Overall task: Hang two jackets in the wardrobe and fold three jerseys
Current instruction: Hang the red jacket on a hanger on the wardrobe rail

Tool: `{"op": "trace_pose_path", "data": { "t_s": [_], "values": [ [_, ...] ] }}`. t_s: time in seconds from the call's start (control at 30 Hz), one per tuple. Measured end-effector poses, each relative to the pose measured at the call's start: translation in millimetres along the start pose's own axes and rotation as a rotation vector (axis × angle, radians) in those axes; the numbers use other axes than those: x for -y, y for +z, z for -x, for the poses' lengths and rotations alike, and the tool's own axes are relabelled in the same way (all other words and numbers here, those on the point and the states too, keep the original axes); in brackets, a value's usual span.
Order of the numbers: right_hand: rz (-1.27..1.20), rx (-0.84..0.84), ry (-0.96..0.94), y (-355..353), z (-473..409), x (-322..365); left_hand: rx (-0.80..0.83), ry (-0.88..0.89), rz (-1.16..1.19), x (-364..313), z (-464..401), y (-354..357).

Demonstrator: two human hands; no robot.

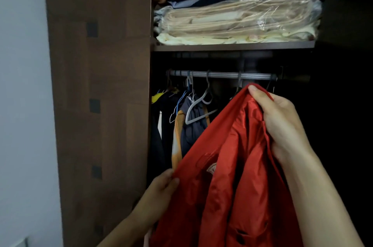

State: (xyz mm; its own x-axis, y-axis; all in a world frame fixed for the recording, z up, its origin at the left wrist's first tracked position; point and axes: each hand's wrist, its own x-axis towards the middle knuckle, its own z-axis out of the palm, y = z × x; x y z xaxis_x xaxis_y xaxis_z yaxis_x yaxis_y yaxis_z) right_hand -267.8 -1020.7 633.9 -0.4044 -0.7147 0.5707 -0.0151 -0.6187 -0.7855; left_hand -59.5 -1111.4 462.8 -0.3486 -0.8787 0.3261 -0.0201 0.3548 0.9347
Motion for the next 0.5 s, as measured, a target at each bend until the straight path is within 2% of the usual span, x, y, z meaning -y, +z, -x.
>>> {"op": "trace_pose_path", "data": {
  "t_s": [0.2, 0.3, 0.37, 0.43, 0.5],
  "values": [
    [0.186, -0.155, -0.049, -17.6, -26.5, -35.0, 0.183, 0.016, -0.065, -19.1, -27.4, -40.1],
    [0.373, -0.250, -0.053, -34.9, -40.3, -61.0, 0.423, -0.023, -0.109, -40.2, -29.6, -65.0],
    [0.525, -0.311, -0.054, -45.1, -46.9, -79.8, 0.557, 0.005, -0.293, -49.5, -37.8, -86.4],
    [0.684, -0.368, -0.053, -52.0, -50.3, -92.2, 0.549, 0.101, -0.488, -54.2, -48.4, -105.0],
    [0.777, -0.387, -0.023, -54.3, -52.1, -99.5, 0.554, 0.096, -0.571, -58.3, -58.3, -119.7]
  ]
}}
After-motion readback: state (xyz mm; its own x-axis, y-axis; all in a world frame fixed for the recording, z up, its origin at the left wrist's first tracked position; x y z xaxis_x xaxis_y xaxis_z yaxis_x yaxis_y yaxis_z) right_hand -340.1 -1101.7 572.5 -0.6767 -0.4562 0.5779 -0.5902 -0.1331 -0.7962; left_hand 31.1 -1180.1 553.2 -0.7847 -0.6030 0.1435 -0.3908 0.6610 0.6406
